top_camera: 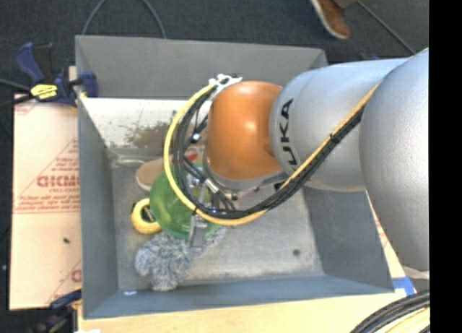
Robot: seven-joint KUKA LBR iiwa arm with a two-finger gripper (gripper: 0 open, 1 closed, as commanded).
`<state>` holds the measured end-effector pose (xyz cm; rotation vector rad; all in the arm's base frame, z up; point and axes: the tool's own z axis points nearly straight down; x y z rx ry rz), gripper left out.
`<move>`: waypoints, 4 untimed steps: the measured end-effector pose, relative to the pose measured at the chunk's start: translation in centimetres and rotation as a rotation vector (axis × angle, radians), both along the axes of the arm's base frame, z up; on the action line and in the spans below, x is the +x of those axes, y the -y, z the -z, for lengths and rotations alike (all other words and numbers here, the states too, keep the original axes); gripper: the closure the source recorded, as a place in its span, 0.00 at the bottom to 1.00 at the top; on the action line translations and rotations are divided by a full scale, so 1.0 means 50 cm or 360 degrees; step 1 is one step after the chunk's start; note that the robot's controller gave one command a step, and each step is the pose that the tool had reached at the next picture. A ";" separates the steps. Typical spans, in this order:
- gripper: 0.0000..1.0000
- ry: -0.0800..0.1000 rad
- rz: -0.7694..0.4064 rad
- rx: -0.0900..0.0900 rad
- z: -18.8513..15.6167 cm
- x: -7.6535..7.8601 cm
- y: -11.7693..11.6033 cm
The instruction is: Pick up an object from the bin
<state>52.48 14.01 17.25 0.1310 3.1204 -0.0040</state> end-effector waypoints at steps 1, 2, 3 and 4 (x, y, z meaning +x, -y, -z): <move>0.00 0.0011 0.0059 0.0007 -0.071 -0.043 0.015; 0.00 -0.0003 0.0092 0.0001 0.036 0.014 0.020; 0.00 0.0029 0.0122 0.0012 -0.146 -0.017 0.030; 0.00 -0.0005 -0.0304 -0.0007 0.033 -0.006 0.020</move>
Offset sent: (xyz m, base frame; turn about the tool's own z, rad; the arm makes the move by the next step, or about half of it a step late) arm 0.0067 -0.0091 -0.0177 0.0626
